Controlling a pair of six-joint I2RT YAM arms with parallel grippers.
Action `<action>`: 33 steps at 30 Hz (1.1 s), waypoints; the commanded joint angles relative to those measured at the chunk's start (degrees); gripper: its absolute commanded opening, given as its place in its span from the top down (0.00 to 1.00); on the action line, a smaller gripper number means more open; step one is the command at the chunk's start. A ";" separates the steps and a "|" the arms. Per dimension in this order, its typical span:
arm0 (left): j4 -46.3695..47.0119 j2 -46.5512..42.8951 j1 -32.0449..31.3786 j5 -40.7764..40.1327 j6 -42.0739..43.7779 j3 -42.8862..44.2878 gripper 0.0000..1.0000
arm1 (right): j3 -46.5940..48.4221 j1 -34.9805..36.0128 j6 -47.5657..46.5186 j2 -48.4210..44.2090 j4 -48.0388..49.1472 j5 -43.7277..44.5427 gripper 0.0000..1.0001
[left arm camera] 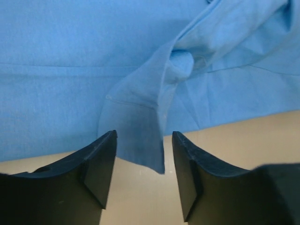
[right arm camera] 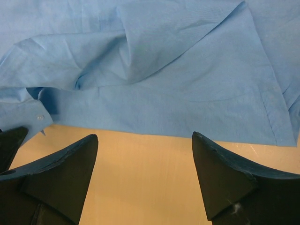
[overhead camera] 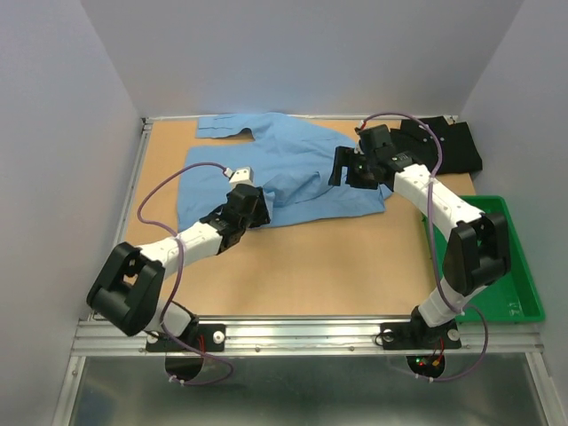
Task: Fold and stack the long sleeve shirts
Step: Fold the shirt
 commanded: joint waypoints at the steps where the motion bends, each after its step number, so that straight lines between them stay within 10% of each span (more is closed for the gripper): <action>1: 3.09 3.51 -0.68 -4.57 -1.05 4.53 0.50 | -1.09 0.03 -0.75 -2.41 1.87 0.61 0.14; 7: -6.39 0.73 -0.50 -0.79 -0.35 14.36 1.00 | -2.15 -0.40 -1.72 -4.08 1.96 2.46 0.14; 19: -21.70 5.71 2.31 12.83 -1.31 47.40 1.00 | -7.06 -3.83 -0.32 -7.68 7.40 0.45 0.17; 33: -19.41 14.33 3.10 22.95 -9.39 53.13 1.00 | -22.96 -5.59 13.83 -8.75 32.25 -22.67 0.43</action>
